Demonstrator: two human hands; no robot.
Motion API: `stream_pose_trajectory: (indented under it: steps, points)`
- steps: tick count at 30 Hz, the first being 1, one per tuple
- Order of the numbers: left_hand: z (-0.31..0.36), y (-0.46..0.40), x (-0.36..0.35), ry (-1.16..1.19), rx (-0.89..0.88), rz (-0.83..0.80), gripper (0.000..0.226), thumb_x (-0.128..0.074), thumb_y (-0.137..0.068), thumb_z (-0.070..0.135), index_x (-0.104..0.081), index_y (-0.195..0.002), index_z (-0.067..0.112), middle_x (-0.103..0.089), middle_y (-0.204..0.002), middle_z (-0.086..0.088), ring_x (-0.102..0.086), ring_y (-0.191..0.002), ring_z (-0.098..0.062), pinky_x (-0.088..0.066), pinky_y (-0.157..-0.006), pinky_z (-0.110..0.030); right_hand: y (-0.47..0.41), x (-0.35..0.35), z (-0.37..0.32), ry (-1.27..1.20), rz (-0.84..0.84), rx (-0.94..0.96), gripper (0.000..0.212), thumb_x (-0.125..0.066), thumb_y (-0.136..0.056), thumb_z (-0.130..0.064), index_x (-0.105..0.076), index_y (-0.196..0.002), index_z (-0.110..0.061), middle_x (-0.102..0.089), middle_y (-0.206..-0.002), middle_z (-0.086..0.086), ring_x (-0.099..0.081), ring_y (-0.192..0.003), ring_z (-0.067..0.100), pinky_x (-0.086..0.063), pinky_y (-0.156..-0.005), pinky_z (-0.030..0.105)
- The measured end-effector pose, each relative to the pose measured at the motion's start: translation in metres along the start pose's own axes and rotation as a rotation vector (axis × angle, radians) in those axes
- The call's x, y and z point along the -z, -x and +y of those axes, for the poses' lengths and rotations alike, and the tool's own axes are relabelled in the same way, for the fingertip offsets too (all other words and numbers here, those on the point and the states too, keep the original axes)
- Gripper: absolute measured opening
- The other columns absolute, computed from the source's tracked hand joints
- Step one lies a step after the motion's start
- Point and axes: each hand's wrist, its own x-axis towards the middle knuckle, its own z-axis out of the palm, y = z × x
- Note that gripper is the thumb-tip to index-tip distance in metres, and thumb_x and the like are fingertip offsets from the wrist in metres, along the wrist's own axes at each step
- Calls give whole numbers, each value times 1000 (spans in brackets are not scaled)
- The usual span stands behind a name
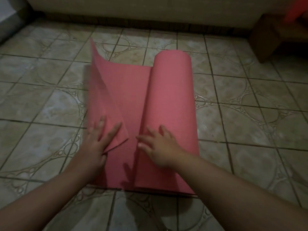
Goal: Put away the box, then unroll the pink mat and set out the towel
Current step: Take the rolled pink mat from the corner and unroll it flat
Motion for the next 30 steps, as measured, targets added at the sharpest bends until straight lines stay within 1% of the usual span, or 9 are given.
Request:
stream_pose_trajectory:
  steps: [4, 8, 10, 15, 17, 22, 25, 27, 30]
  points:
    - [-17, -13, -8, -226, 116, -85, 99, -61, -72, 2, 10, -141, 18, 2, -159, -9, -4, -142, -48, -20, -112, -60, 10, -22, 14, 290, 62, -62, 55, -26, -88, -67, -39, -135, -42, -4, -161, -7, 12, -146, 32, 7, -105, 69]
    - [8, -21, -29, -454, -119, -31, 94, -77, -58, 13, -37, -143, 13, -37, -147, -23, -39, -130, -48, -37, -96, -64, 20, -23, 22, 403, 204, -181, 69, -22, -83, -73, -37, -134, -30, -19, -156, 1, -2, -144, 41, -1, -101, 74]
    - [21, -27, -42, -498, -219, -7, 88, -72, -57, 23, -42, -140, 14, -40, -145, -23, -40, -132, -42, -34, -99, -63, 27, -22, 32, 419, 265, -256, 78, -23, -79, -77, -34, -135, -25, -25, -152, 3, -8, -142, 43, 2, -100, 74]
    - [30, -49, -82, -413, -32, -237, 75, -42, -88, 46, -4, -150, 26, 0, -160, -11, 2, -147, -27, -1, -115, -51, 44, -17, 68, 379, 310, -390, 97, -28, -71, -83, -9, -146, -24, -30, -148, 6, -20, -138, 44, 2, -101, 75]
    - [27, -54, -98, -309, 96, -384, 72, -32, -92, 52, 2, -149, 27, 7, -159, -10, 8, -146, -29, -5, -117, -49, 47, -16, 81, 339, 332, -448, 102, -28, -65, -86, -6, -146, -28, -28, -148, 6, -24, -137, 41, -1, -102, 75]
    - [19, -52, -127, -240, 260, -555, 93, -39, -76, 76, 7, -147, 38, 19, -158, -7, 12, -145, -33, -11, -114, -57, 66, -16, 117, 192, 316, -508, 104, -32, -59, -84, 5, -145, -40, -11, -154, 1, -9, -143, 32, -2, -106, 69]
    - [18, -49, -136, -265, 271, -581, 111, -45, -63, 85, 15, -145, 40, 29, -154, -8, 17, -143, -35, -8, -111, -62, 82, -7, 138, 92, 332, -551, 101, -44, -59, -78, -6, -145, -38, -14, -150, 2, -15, -143, 28, -2, -109, 67]
    - [19, -50, -139, -262, 282, -571, 121, -48, -54, 88, 19, -143, 40, 32, -153, -9, 18, -142, -37, -8, -110, -64, 82, 3, 141, -65, 474, -596, 102, -48, -57, -78, -21, -142, -29, -22, -145, 6, -30, -136, 30, -14, -111, 64]
    - [21, -52, -140, -280, 305, -586, 132, -59, -48, 85, 25, -140, 41, 35, -151, -9, 18, -142, -39, -9, -109, -65, 66, 22, 140, -520, 668, -662, 131, -61, -34, -84, -25, -143, -19, -27, -145, 9, -35, -133, 27, -29, -111, 47]
